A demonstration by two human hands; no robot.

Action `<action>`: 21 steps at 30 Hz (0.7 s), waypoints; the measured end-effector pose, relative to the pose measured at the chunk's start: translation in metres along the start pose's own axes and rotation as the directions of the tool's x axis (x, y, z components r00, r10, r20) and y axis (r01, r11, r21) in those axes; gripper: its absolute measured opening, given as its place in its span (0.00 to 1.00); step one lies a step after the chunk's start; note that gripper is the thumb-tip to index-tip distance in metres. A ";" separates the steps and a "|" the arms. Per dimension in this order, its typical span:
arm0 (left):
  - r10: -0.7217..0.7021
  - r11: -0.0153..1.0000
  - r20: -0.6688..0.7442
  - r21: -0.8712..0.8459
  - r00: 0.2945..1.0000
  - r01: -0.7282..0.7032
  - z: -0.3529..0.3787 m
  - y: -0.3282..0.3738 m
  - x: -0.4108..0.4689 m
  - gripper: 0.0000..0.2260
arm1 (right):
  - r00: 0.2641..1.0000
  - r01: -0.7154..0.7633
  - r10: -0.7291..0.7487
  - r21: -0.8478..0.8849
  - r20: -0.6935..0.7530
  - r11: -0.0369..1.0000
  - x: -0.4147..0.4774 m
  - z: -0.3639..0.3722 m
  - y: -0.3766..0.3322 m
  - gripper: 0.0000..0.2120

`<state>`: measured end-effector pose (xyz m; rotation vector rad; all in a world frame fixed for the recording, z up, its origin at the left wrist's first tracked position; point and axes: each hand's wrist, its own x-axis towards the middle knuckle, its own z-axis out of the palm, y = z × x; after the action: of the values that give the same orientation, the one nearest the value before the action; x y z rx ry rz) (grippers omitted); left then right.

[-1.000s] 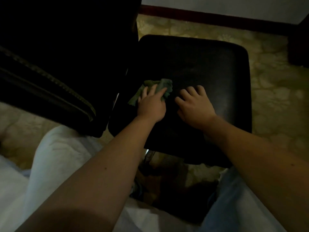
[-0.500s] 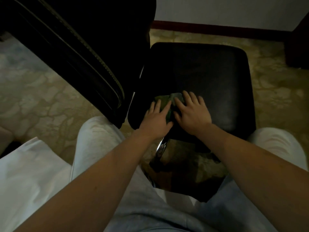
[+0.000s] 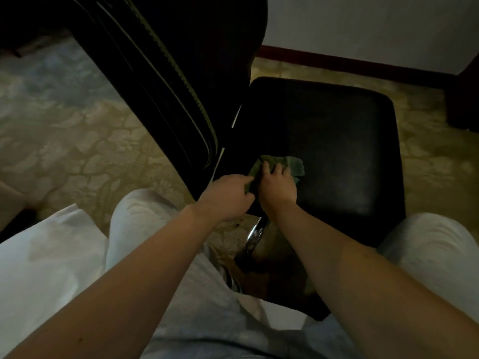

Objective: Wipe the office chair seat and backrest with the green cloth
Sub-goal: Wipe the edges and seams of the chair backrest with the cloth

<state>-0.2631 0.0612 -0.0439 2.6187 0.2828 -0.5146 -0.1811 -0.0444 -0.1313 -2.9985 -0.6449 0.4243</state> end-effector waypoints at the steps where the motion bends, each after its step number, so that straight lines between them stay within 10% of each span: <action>1: 0.000 0.999 -0.019 -0.036 1.000 0.000 -0.003 0.000 -0.005 0.23 | 1.000 -0.015 0.016 0.007 -0.024 1.000 0.000 -0.001 -0.004 0.25; 7: 0.001 0.982 -0.247 -0.184 0.969 -0.048 -0.024 -0.009 -0.034 0.20 | 0.958 0.229 -0.244 -0.113 -0.149 0.967 -0.004 -0.009 0.019 0.14; 11: 0.000 0.963 -0.391 -0.247 0.920 -0.105 -0.026 -0.013 -0.047 0.19 | 0.920 0.231 -0.139 0.219 -0.366 0.948 -0.006 -0.010 0.028 0.16; 16: 0.022 0.943 -0.546 -0.267 0.838 -0.199 -0.039 -0.009 -0.066 0.17 | 0.922 0.228 0.124 0.772 -0.368 0.594 -0.011 -0.044 0.016 0.15; 21: -0.077 0.795 -0.739 -0.451 0.670 -0.406 -0.062 0.001 -0.099 0.13 | 0.959 0.176 0.180 0.958 -0.219 0.227 -0.015 -0.092 0.005 0.13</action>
<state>-0.3331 0.0784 0.0478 2.0457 0.3548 0.6580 -0.1672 -0.0541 -0.0391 -1.7071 -0.1608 0.2195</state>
